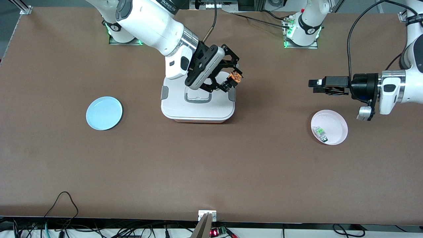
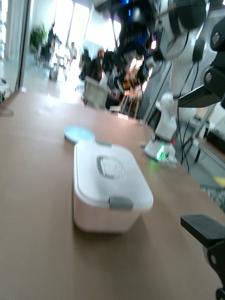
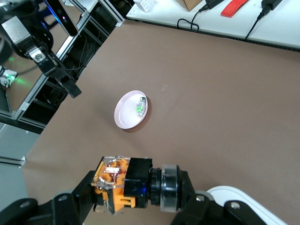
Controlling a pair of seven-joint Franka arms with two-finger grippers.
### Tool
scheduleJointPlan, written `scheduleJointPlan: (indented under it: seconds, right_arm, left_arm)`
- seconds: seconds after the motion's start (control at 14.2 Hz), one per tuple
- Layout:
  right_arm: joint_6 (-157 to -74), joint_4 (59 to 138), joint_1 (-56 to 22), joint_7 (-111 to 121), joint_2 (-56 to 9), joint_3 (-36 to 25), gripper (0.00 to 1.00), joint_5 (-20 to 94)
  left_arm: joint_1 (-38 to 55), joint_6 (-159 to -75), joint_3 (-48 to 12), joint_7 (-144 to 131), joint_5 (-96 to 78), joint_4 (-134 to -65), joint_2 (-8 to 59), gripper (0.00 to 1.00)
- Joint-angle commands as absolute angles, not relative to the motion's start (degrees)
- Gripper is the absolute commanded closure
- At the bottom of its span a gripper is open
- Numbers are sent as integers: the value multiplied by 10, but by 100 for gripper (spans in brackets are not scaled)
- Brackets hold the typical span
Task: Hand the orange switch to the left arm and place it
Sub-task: 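Raise the switch with the right gripper while the left gripper approaches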
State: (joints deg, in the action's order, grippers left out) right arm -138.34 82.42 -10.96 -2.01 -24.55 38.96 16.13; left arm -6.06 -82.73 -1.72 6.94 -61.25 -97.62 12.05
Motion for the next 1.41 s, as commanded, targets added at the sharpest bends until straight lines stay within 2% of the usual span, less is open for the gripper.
scheduleJointPlan:
  seconds: [0.0, 0.21, 0.57, 1.34]
  right_arm:
    - [-1392, 824, -108, -45, -242, 406, 100, 172]
    - [-1393, 824, -108, -86, -239, 430, 100, 171]
    - [-1390, 824, -108, -97, -234, 431, 100, 171]
    - [-1390, 825, -108, -86, -234, 431, 100, 168]
  left_arm:
    - [-61, -821, -20, 80, -684, -1005, 117, 0]
    - [-55, -819, -32, 75, -747, -1031, 116, 0]
    - [-47, -831, -52, 2, -806, -1035, 114, 2]
    - [-43, -946, -143, -135, -818, -1037, 103, 2]
